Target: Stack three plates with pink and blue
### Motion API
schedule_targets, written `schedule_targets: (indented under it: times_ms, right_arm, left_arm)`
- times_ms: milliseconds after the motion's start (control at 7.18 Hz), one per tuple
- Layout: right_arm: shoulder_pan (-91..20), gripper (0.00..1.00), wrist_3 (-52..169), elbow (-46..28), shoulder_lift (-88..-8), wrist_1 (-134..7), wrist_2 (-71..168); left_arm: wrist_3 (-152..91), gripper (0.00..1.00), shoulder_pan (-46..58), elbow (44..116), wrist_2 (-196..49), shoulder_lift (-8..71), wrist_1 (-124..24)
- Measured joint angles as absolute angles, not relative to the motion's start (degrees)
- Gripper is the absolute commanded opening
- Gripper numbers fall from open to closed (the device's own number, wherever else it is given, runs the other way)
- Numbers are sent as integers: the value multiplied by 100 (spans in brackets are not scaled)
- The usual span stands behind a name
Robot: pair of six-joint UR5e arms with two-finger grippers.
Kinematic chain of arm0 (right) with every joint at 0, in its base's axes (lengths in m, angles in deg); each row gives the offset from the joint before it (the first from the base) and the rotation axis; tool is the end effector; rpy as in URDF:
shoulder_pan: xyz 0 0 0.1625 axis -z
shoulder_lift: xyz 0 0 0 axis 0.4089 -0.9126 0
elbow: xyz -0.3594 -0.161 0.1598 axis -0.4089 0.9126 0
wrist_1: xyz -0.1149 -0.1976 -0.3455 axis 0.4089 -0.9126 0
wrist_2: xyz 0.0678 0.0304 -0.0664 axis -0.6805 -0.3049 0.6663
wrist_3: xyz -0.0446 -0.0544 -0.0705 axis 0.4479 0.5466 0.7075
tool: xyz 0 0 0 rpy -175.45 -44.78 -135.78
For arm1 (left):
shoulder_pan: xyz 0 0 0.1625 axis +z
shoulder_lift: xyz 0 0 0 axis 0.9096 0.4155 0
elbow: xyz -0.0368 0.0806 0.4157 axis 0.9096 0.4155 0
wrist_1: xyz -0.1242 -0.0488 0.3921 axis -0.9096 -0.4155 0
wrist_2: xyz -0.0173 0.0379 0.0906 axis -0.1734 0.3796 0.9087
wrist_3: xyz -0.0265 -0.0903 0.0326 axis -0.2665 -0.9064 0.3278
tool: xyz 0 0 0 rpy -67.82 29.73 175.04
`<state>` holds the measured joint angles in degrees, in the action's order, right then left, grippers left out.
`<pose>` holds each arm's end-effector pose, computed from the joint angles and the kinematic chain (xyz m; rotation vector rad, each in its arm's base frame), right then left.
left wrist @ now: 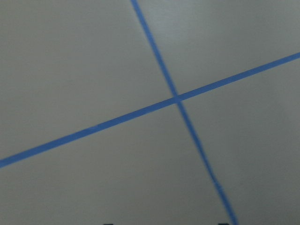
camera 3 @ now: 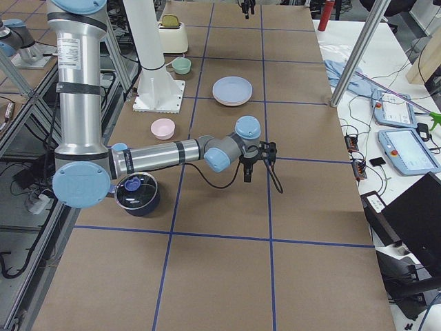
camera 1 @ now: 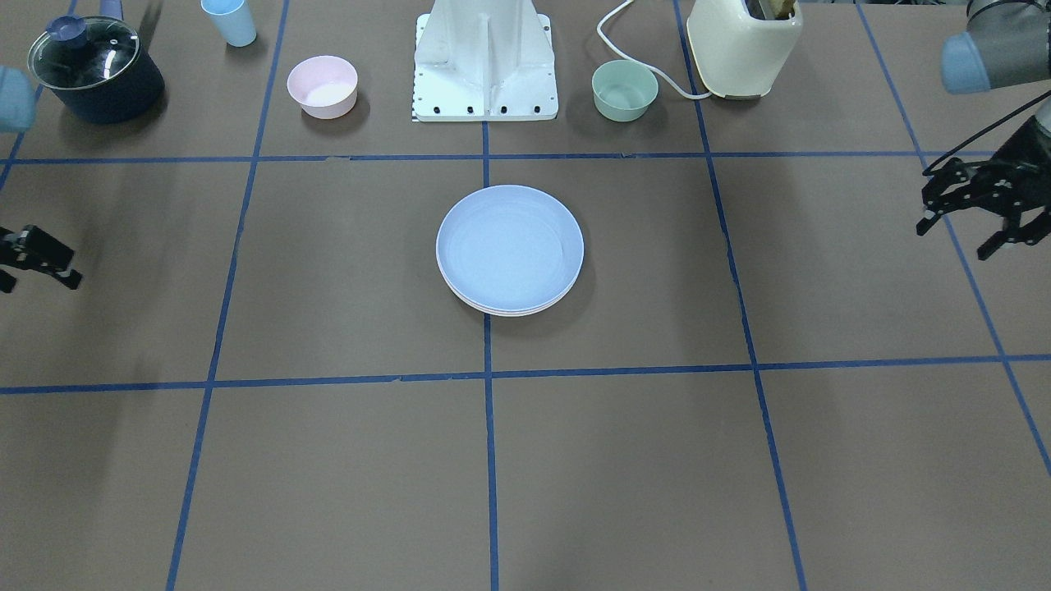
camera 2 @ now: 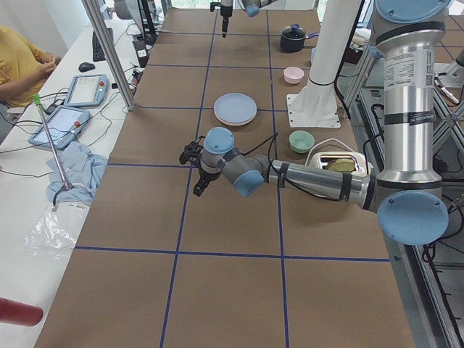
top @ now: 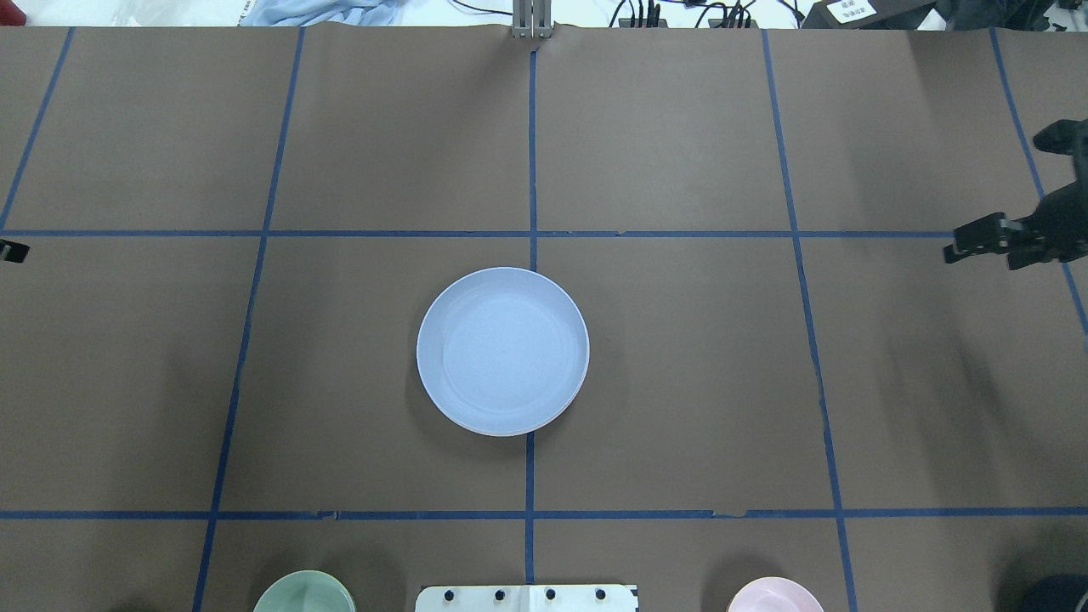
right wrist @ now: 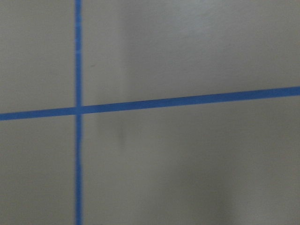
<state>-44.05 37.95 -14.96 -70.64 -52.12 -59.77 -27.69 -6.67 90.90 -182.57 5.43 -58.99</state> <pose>-0.1208 -0.4833 0.5595 0.0946 -0.8619 0.0593 0.0783 -0.4648 0.5410 0.4822 0.8355 0.3487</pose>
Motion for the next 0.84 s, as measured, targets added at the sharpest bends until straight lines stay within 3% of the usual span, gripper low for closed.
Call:
schedule_targets:
  times_ms: [418, 836]
  right_arm:
    - [-5675, 100, 6158, -1470, -7184, -6822, -6054]
    - [-6171, 100, 6737, -1556, -7197, -7450, -6323]
  left_arm:
    - [-1589, 99, -1512, 8843, -18288, 345, -5623]
    - [-819, 99, -2061, 8836, -18291, 445, -4782]
